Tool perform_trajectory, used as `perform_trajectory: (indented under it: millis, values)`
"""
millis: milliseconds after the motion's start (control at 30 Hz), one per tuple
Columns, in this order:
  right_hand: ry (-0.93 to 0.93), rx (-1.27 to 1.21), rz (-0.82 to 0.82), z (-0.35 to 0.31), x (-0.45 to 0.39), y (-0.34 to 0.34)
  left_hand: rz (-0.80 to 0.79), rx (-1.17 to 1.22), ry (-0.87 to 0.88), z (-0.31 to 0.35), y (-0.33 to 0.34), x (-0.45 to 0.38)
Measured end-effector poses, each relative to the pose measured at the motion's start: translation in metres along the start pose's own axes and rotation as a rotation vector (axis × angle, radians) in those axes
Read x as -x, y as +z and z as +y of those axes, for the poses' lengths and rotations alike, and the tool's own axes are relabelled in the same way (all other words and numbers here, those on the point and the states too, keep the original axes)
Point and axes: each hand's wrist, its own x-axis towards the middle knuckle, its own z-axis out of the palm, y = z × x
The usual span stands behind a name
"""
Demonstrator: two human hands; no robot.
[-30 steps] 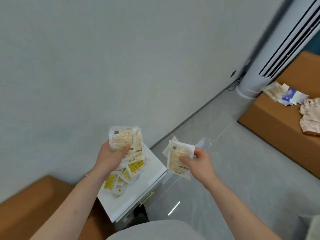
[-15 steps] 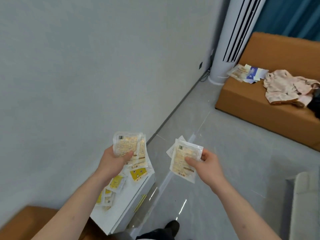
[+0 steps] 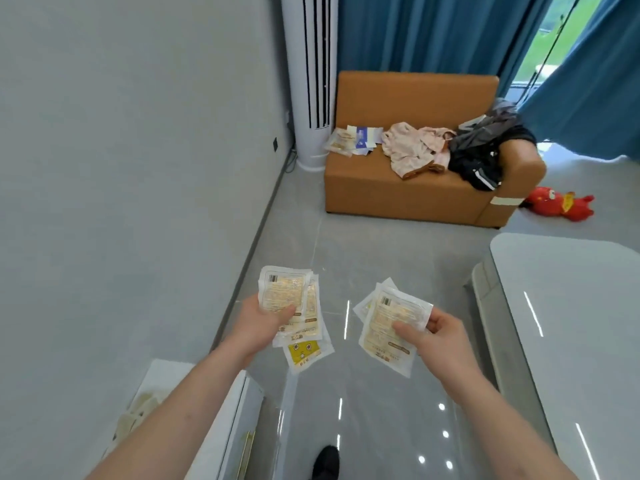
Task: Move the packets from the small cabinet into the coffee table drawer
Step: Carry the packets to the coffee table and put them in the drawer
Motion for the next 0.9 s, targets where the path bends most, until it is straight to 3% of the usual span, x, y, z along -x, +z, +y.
perform_trajectory:
  millis: [300, 633, 900]
  values:
    - [-0.005, -0.076, 0.258, 0.052, 0.096, -0.157, -0.228, -0.072, 0.084, 0.015, 0.163, 0.061]
    - [0.052, -0.105, 0.394, 0.136, 0.227, -0.323, -0.365, -0.118, 0.128, -0.020, 0.328, 0.189]
    - [0.051, -0.087, 0.517, 0.174, 0.268, -0.434, -0.452, -0.208, 0.173, -0.002, 0.430, 0.228]
